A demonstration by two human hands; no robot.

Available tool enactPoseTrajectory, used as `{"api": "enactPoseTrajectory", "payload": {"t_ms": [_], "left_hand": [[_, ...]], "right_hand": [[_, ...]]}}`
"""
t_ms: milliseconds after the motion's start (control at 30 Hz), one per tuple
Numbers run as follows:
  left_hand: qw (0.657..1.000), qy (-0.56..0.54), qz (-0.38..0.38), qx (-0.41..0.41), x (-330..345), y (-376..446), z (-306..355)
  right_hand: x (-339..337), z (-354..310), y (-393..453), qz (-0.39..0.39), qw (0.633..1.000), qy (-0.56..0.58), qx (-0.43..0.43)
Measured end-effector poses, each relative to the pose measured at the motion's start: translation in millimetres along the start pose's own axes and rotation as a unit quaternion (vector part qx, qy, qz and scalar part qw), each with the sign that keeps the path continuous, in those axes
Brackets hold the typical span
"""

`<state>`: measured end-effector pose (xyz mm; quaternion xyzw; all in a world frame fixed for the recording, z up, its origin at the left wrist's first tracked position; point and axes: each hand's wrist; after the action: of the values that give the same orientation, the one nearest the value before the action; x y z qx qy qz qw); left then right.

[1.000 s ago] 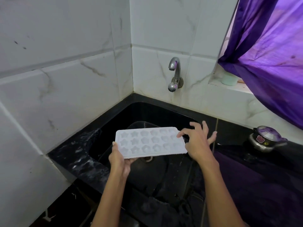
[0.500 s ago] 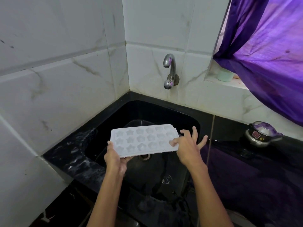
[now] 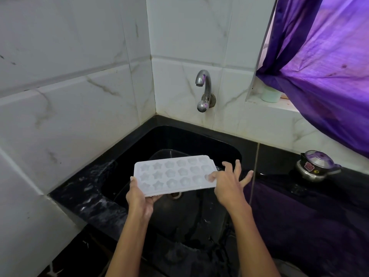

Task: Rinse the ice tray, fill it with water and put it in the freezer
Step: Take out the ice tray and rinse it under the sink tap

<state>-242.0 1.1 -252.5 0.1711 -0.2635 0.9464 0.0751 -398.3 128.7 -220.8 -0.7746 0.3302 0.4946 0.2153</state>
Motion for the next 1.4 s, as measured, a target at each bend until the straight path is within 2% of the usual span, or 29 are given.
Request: {"api": "enactPoseTrajectory", "payload": {"t_ms": [200,833,1067,1167,1300,1400], "left_hand": [[1.000,0.006,0.004,0.005,-1,1,0],[1.000,-0.001,-0.005,0.005,0,-1,1],[1.000,-0.001,0.001,0.009,-1,-2,1],[1.000,0.009,-0.004,0.006,-1,-2,0],[1.000,0.015,-0.004,0.006,1,-2,-1],[1.000,0.017,-0.003,0.005,2,-2,-2]], "right_hand": [[3,0,-2,-0.017,1.000,-0.006,-0.007],[3,3,-4,0.013,1.000,0.011,-0.018],[0,3,-3,-0.002,1.000,0.013,-0.024],[-3,4,-3,0.017,0.999,0.023,-0.021],[-4,0,-3,0.050,0.996,0.052,-0.054],[-2,-5,-5,0.040,0.996,0.048,-0.070]]}}
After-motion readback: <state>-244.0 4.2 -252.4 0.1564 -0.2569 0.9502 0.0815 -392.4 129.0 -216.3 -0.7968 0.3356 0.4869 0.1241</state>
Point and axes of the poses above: each hand's wrist, its own y-axis towards the middle knuckle, its own x-axis out of the palm, z = x × y, and after that the axes turned 11 degrees about y, right-handed
